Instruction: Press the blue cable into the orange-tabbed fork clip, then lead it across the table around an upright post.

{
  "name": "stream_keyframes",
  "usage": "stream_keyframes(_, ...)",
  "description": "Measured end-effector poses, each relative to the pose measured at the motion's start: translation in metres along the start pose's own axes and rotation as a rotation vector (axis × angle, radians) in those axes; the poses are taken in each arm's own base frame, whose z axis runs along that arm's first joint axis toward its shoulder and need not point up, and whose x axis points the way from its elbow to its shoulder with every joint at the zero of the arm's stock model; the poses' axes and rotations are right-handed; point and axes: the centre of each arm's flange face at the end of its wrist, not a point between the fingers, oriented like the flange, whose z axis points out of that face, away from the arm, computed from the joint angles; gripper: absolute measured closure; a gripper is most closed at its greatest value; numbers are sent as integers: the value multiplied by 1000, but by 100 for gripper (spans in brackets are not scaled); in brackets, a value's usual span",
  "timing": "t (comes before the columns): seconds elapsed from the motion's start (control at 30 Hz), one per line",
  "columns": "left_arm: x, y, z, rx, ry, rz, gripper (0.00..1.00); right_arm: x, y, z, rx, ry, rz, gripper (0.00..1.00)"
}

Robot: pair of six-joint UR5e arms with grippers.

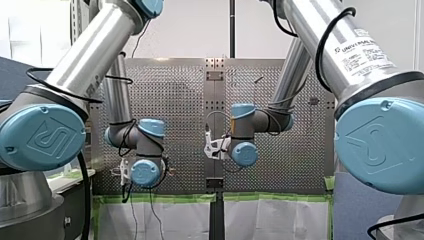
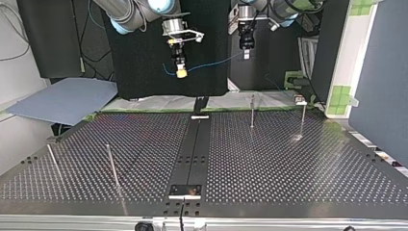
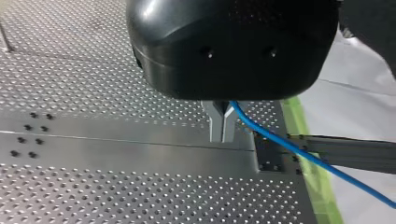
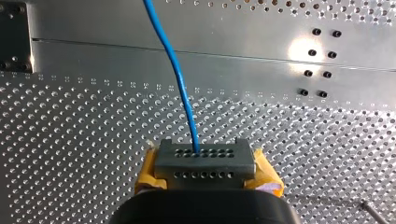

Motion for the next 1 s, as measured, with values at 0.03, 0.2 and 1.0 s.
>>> stream_keyframes(0.03, 1, 0, 0, 0, 3, 2, 100, 0, 0, 0, 0, 0, 0, 100)
stream_keyframes(0.2, 3, 1, -1, 0, 7, 5, 100, 0, 0, 0, 0, 0, 0, 100)
stream_keyframes(1.0, 3, 1, -1, 0, 8, 5, 100, -107, 4, -39, -70, -246, -65, 100)
